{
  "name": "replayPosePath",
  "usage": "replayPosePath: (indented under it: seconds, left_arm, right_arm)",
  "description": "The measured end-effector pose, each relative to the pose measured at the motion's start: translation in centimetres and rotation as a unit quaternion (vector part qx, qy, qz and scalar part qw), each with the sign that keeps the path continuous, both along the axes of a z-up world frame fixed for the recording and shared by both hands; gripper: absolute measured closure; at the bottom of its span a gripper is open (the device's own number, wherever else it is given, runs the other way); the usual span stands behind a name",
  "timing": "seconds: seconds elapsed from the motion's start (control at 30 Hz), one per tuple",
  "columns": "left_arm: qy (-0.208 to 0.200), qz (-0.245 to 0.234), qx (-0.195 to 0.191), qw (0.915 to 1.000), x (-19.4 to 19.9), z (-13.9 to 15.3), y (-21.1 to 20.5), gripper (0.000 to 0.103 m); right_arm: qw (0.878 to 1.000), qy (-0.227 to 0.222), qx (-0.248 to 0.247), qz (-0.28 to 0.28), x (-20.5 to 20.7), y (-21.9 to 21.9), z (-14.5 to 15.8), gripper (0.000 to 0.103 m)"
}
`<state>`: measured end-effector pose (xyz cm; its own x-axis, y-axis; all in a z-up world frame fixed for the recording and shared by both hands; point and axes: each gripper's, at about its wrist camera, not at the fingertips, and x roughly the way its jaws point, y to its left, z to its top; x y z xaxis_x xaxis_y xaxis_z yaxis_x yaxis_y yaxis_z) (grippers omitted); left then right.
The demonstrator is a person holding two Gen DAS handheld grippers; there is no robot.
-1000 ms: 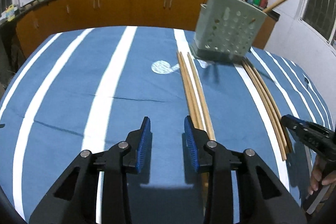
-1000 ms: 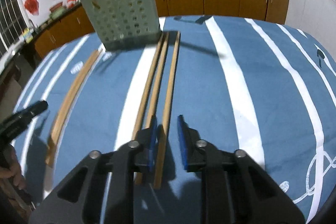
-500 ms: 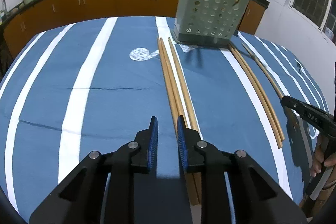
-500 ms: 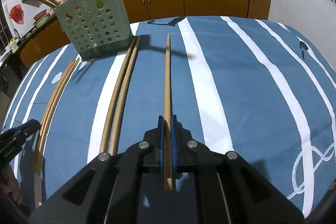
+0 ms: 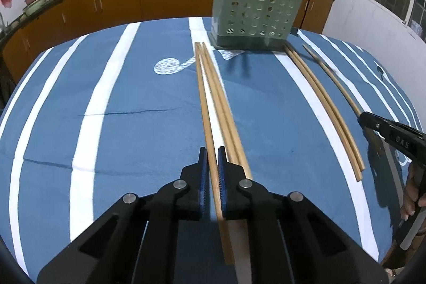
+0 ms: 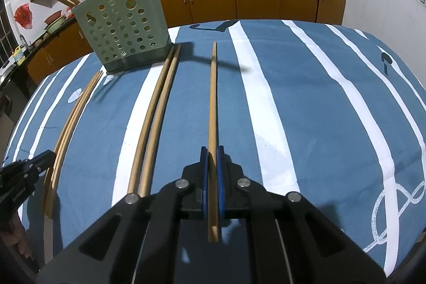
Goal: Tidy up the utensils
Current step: 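Close the right tool on a third chopstick while the left tool grasps another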
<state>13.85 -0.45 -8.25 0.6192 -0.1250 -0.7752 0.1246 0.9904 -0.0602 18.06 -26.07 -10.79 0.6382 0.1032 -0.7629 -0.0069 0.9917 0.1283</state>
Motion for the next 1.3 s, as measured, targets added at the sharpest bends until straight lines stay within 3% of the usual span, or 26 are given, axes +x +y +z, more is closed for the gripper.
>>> replayPosePath:
  seconds: [0.4, 0.93, 1.3]
  left_arm:
    - [-0.002, 0.058, 0.004, 0.9983, 2.8, 0.1, 3.1, 0.095]
    - [0.0, 0.055, -0.036, 0.9978, 2.7, 0.1, 4.1, 0.095]
    - [0.001, 0.055, -0.039, 0.9977, 2.7, 0.1, 4.1, 0.095]
  right_arm:
    - [1.0, -0.011, -0.01, -0.017, 0.9, -0.4, 0.5, 0.095]
    - [1.0, -0.007, -0.025, -0.012, 1.4, -0.7, -0.3, 0.093]
    - [0.999, -0.007, -0.031, -0.011, 1.5, -0.7, -0.3, 0.093]
